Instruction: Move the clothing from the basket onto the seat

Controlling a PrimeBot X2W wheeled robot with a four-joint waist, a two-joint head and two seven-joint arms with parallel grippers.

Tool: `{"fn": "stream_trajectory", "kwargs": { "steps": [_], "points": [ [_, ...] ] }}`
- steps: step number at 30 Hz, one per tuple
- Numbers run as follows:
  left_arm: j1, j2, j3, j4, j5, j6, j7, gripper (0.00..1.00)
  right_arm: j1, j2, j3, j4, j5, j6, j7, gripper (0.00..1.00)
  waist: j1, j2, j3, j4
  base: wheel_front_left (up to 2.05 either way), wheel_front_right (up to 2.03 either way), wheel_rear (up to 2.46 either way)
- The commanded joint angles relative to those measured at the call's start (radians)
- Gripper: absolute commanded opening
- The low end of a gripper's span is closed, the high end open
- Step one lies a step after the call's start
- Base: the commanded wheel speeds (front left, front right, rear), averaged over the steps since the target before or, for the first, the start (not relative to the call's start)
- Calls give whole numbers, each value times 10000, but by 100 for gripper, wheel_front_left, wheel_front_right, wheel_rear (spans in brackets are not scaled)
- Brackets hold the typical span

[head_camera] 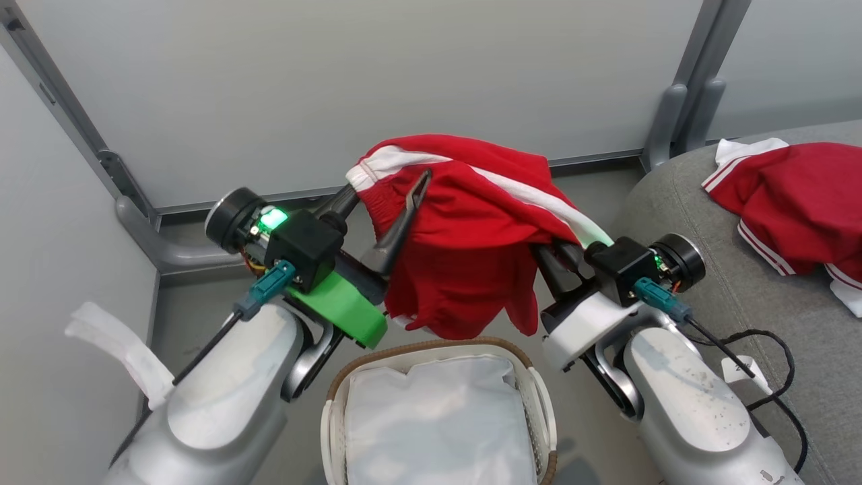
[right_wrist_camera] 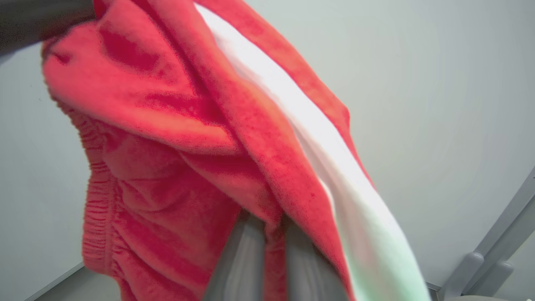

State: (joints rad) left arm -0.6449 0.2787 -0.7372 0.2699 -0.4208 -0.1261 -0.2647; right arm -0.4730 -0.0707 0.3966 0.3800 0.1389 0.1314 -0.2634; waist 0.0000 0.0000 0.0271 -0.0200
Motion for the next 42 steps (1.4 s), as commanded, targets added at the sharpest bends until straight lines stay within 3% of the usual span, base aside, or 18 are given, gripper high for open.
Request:
{"fn": "stream_trajectory", "kwargs": {
  "steps": [1,15,26,32,42],
  "points": [
    [404,-130,199,93,87,32,8,100,174,16,-231,-84,-92,-14,-22,0,0,0,23,-17,0,0,0],
    [3050,-1583,1594,370,770,-47,8,100,653,24,-2498,-492,-828,-14,-22,0,0,0,307,14,0,0,0],
    [3991,-2061,1973,462,1005,-52,9,100,1437,84,-3554,-699,-982,-14,-22,0,0,0,411,-176,0,0,0],
    [4103,-2141,1743,596,1148,-53,8,100,1620,131,-3836,-798,-955,-14,-22,0,0,0,476,-694,0,0,0],
    [3941,-2193,1504,614,1231,-54,8,100,1741,171,-4017,-899,-1043,-14,-20,0,0,0,841,-2256,0,0,0]
  ]
}}
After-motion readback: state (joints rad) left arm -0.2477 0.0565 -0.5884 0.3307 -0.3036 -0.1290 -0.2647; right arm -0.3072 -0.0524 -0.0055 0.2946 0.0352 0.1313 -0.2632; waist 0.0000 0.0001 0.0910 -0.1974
